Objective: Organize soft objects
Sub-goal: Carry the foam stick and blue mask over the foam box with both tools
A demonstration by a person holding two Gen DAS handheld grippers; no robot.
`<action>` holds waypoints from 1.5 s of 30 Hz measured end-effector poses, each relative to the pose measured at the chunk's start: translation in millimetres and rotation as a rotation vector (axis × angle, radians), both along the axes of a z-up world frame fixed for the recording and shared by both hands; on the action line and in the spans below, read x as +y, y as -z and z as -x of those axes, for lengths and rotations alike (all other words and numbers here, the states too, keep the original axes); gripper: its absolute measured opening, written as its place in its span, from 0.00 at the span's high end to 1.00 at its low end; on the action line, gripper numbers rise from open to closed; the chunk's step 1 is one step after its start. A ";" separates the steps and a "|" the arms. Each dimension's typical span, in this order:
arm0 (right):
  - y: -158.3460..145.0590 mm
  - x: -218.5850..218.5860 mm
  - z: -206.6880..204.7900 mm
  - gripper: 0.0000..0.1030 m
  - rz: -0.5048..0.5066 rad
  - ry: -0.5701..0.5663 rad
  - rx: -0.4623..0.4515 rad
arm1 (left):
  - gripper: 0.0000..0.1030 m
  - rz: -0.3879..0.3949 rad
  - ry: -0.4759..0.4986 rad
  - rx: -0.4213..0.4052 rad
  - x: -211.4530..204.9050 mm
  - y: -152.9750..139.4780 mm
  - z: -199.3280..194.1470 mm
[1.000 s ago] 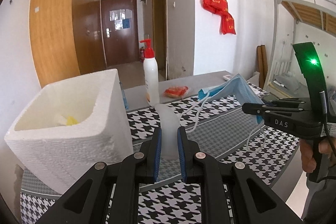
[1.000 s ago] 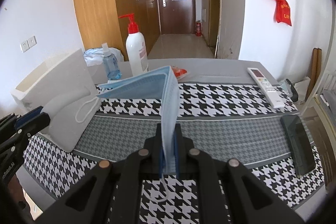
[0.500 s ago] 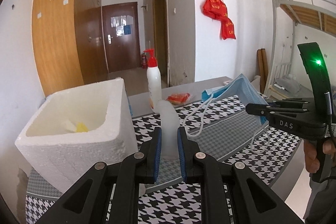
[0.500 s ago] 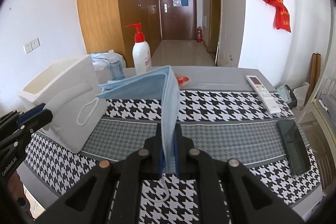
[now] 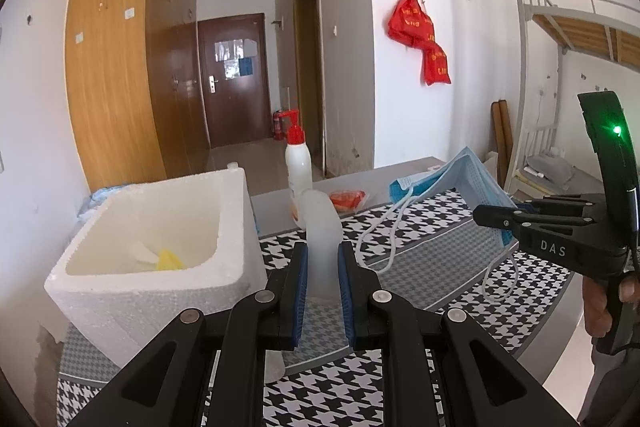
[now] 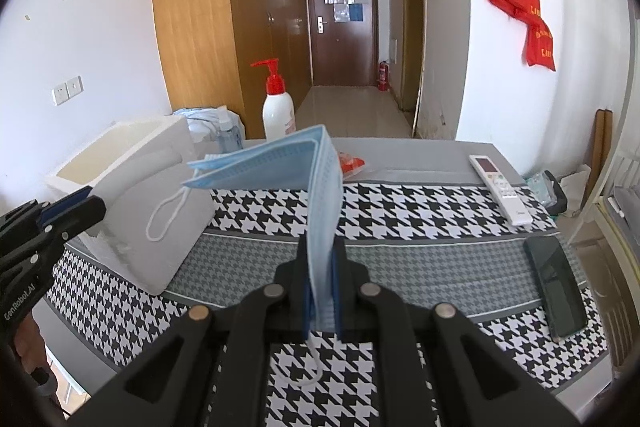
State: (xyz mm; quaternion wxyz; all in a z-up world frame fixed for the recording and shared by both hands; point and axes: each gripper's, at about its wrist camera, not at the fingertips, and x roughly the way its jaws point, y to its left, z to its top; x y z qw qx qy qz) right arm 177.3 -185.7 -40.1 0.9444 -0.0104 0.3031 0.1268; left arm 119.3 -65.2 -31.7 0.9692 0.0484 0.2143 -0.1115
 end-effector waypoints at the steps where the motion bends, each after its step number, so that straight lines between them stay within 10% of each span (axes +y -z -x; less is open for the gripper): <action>1: -0.7 0.1 0.3 0.89 -0.002 -0.002 -0.002 | 0.84 -0.001 -0.001 -0.003 0.1 -0.9 0.4; 45: -35.1 27.8 -3.5 0.89 -0.026 -0.104 -0.114 | 0.84 0.002 -0.109 -0.130 28.4 -42.9 0.4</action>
